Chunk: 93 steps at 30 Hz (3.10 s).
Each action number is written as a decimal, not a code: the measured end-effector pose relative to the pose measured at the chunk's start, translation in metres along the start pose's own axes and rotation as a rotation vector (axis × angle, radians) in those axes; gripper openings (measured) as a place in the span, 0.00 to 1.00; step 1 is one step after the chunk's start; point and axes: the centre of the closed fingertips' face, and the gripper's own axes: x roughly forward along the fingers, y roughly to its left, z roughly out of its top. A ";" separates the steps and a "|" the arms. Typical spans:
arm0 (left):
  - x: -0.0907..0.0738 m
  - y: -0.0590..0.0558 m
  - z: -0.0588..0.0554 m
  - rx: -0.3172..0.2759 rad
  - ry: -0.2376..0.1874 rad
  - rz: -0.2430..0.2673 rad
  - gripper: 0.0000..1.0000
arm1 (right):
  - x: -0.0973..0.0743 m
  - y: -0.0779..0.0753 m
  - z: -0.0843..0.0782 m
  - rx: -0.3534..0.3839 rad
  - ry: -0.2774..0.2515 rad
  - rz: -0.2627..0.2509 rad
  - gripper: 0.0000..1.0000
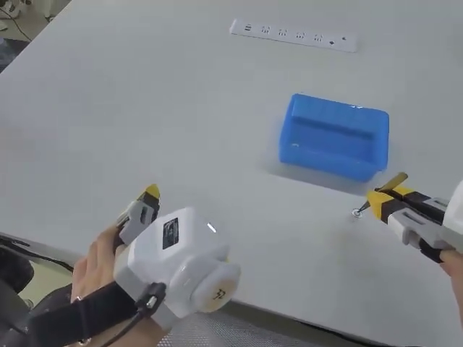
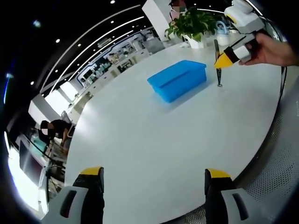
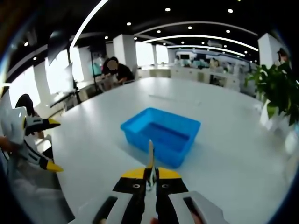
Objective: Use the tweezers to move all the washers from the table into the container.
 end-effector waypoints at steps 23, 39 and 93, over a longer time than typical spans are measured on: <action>-0.011 -0.033 0.020 -0.090 -0.098 -0.227 1.00 | 0.004 -0.001 0.066 -0.085 -0.108 0.020 0.04; -0.023 -0.035 0.044 -0.250 -0.219 -0.309 1.00 | 0.023 -0.006 0.090 -0.110 -0.136 0.033 0.04; -0.041 -0.015 0.075 -0.407 -0.361 -0.342 0.90 | 0.048 0.004 0.084 -0.179 -0.089 0.084 0.04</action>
